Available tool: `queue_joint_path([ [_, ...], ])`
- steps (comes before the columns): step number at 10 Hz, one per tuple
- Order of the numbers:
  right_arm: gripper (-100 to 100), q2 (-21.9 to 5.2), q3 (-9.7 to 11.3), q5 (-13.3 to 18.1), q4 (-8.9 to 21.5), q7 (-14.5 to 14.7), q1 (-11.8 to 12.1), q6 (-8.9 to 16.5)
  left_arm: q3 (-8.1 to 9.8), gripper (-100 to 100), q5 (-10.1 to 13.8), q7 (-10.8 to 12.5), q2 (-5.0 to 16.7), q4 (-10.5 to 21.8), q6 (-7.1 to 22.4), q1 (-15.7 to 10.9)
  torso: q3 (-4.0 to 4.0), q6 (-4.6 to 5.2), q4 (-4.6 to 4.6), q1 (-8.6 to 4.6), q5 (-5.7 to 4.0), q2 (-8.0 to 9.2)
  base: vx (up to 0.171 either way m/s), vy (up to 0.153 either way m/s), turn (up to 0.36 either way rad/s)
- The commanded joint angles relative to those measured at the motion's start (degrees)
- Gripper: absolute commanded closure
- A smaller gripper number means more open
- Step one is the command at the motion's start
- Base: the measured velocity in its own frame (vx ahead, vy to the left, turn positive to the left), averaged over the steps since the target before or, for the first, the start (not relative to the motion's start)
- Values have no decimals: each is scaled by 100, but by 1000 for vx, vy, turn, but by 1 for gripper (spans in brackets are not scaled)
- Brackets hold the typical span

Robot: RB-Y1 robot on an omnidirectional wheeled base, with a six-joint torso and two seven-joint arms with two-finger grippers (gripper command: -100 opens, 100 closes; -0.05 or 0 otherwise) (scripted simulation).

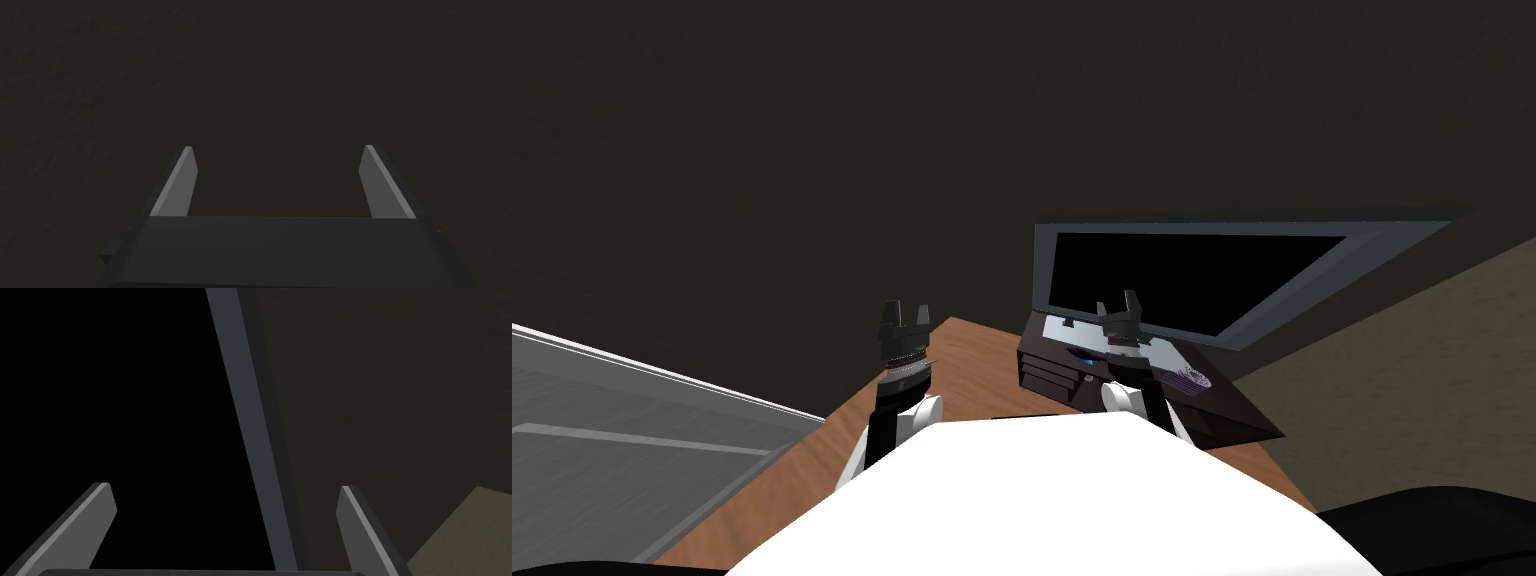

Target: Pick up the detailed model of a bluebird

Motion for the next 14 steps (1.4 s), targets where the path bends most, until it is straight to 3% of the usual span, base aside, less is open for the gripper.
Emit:
queue_joint_path([
  [1,-100,-233,-64,184,93,82,-13,-34,0,0,0,0,0,0,0,0,0,0,0,0,0,0,0,-6,-11],
  [6,-100,-696,-367,977,518,467,-66,-205,0,0,0,0,0,0,0,0,1,0,0,-8,-2,2,-4,-13,-16],
  [14,-100,-1051,-730,2182,1052,934,-127,-435,0,0,0,0,0,0,0,0,0,0,0,-4,-1,0,0,-9,-10],
])
